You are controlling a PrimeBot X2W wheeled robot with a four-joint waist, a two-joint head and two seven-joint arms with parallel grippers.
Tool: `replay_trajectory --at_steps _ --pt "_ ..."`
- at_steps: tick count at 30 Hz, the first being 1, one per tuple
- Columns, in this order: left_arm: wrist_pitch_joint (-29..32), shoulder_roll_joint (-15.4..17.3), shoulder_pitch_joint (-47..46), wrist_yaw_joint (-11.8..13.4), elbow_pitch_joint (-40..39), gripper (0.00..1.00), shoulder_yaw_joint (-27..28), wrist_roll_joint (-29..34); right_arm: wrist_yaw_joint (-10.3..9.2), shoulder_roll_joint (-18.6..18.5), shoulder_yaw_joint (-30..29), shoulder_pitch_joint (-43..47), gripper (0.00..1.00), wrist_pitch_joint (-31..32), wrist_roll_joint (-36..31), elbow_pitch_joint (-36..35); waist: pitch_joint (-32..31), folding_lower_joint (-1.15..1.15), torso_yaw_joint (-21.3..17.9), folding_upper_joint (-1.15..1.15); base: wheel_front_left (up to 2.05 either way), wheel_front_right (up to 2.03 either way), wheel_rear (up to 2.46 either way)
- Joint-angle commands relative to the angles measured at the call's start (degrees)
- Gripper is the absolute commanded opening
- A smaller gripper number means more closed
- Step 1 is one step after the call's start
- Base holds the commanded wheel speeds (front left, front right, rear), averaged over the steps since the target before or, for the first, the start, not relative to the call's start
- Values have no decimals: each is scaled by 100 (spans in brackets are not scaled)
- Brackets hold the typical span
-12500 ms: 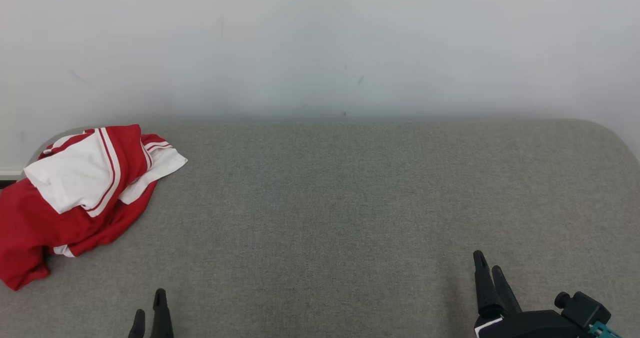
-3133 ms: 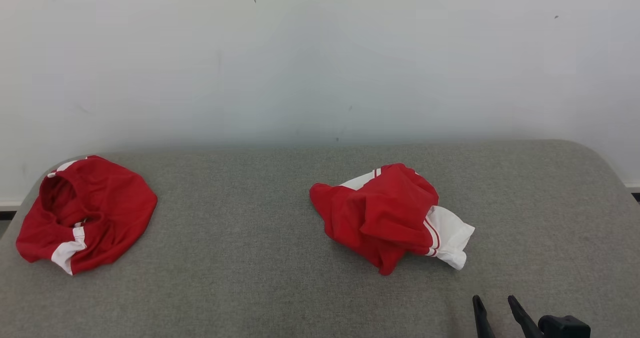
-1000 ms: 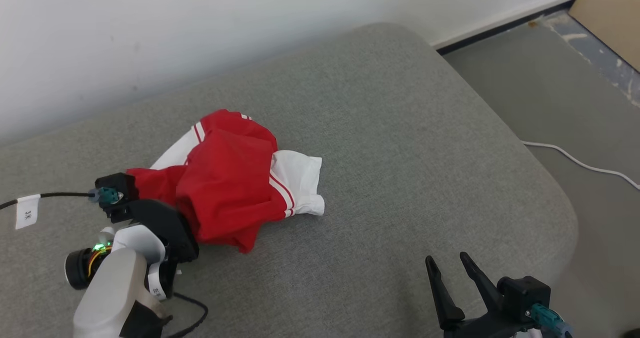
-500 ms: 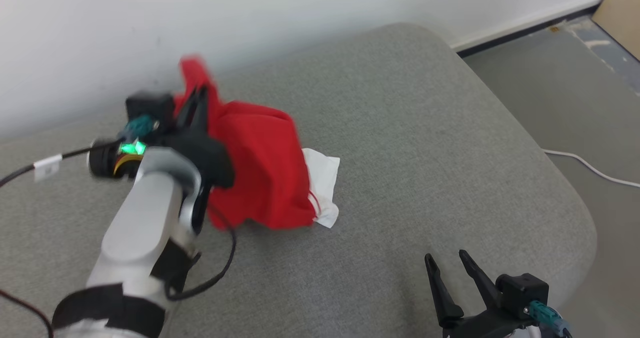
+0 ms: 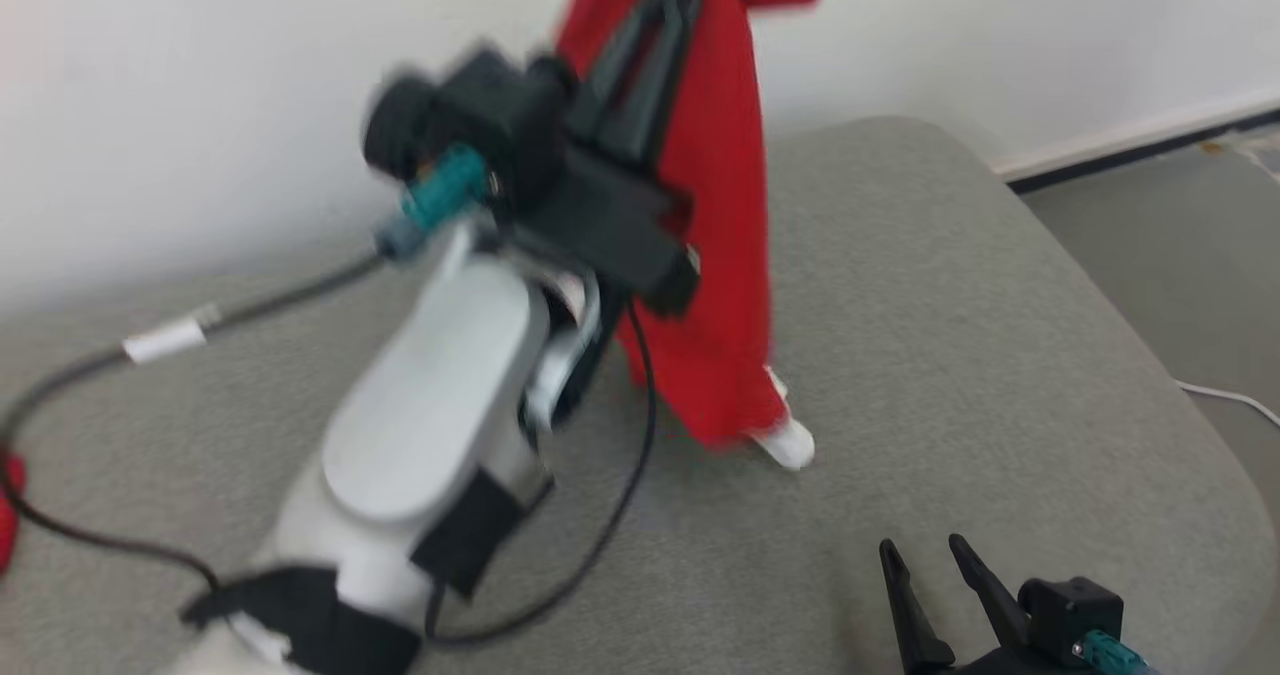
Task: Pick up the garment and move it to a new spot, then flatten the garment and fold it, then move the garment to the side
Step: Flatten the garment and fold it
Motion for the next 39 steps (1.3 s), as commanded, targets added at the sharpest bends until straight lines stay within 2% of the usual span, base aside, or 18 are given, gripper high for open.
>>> replay_trajectory --at_steps 1,6,9,13,15,19,20,21,25,30,32,35,39 --pt "86 38 548 175 -191 0 -63 -91 -12 2 -35 102 100 25 -15 -38 -103 1 461 0 0 0 0" --pt "451 381 2320 729 -703 0 -26 -448 -12 5 -102 191 100 61 8 -131 -92 1 983 0 0 0 0" --pt "475 695 3256 1101 -852 0 143 -578 -12 3 -41 140 100 71 24 -141 -83 1 1204 0 0 0 0" --pt "468 917 4420 1536 -1058 0 407 -880 -12 5 -6 85 100 57 47 -117 -64 1 1502 0 0 0 0" --pt "534 918 4740 1636 -1132 0 430 -996 -12 3 -22 85 100 48 42 -91 -73 1 1578 0 0 0 0" --pt "695 887 5048 1658 -1222 0 380 -1171 -12 4 -32 78 100 37 52 -57 -91 1 1659 0 0 0 0" --pt "750 891 5113 1660 -1237 31 360 -1191 -12 5 -21 67 100 41 56 -42 -102 1 1667 0 0 0 0" --pt "788 888 5162 1692 -1251 100 391 -1235 -12 3 -16 57 100 48 56 -24 -122 1 1671 0 0 0 0" --pt "1087 950 5195 1757 -1353 100 512 -1494 -12 3 21 44 100 45 52 40 -213 1 1641 0 0 0 0" --pt "1261 1265 4925 1985 -1492 100 746 -1390 -12 3 13 66 100 38 6 24 -270 1 1555 0 0 0 0" --pt "1526 1373 4702 1924 -1403 100 663 -1375 -12 2 7 90 100 44 -7 17 -277 1 1528 0 0 0 0" --pt "2145 1516 4191 1691 -1084 100 384 -1317 -12 4 55 60 100 68 -29 20 -260 1 1442 0 0 0 0" --pt "2988 1471 3556 1425 -394 100 -39 -1250 -12 2 127 -12 100 62 -10 33 -220 1 1280 0 0 0 0"
